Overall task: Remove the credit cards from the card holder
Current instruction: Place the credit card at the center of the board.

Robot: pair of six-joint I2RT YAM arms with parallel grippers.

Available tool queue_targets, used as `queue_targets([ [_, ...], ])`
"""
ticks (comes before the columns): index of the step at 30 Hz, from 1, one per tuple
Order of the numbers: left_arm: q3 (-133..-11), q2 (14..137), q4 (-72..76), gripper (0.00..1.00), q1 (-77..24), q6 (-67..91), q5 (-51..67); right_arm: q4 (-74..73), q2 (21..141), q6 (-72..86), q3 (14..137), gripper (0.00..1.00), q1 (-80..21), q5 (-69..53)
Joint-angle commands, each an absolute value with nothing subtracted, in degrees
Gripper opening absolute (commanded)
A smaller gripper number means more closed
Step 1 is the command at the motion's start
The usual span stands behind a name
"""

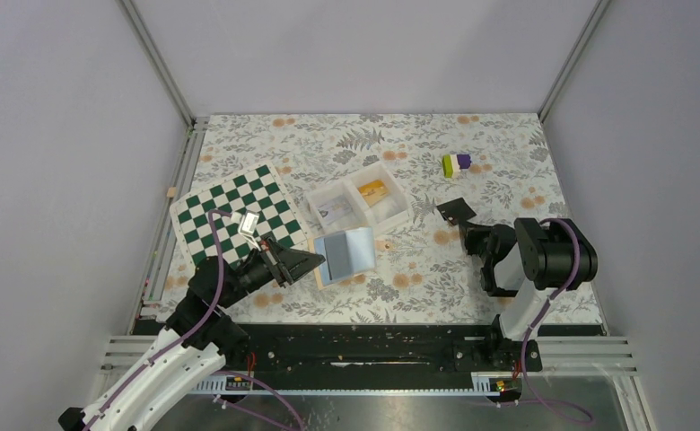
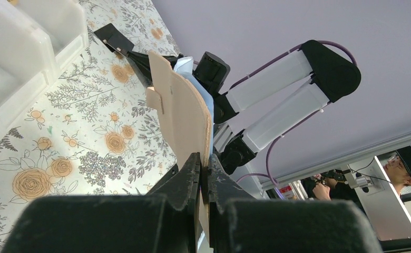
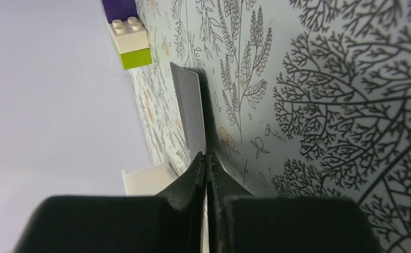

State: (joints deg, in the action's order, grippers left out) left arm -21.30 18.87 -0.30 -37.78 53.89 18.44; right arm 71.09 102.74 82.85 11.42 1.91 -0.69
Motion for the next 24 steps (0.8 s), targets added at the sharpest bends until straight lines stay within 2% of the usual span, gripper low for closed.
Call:
queue_targets([
  [1,-23.3,19.0,4.3,0.0,-37.4,54.7,18.6,69.3,99.6,82.6,10.6,0.1,2.2,0.2],
  [3,-23.4,18.9,4.3,0.0,-37.4,54.9,18.7,66.8,98.1,81.8,10.9,0.26,2.2,0.3],
  [5,-23.5,18.8,4.1,0.0,-37.4,54.8,18.8,64.9,97.1,81.6,11.0,0.34,2.2,0.2],
  [13,-24.3,17.9,2.2,0.0,-37.4,54.3,18.2,55.1,87.9,80.6,9.4,0.37,2.3,-1.1],
  [15,-24.5,18.0,1.9,0.0,-37.4,54.1,18.1,45.4,82.2,77.7,11.4,0.41,2.3,-2.2],
  [18,-24.8,18.2,2.1,0.0,-37.4,54.3,18.3,23.8,70.5,71.9,16.4,0.55,2.3,-0.7],
  [21,-24.8,18.5,3.0,0.0,-37.4,54.8,18.5,16.5,60.4,66.0,19.4,0.56,2.3,-1.2],
  [24,-25.4,18.9,2.6,0.0,-37.4,55.5,18.3,10.2,53.9,56.2,26.0,0.57,2.2,-8.6],
])
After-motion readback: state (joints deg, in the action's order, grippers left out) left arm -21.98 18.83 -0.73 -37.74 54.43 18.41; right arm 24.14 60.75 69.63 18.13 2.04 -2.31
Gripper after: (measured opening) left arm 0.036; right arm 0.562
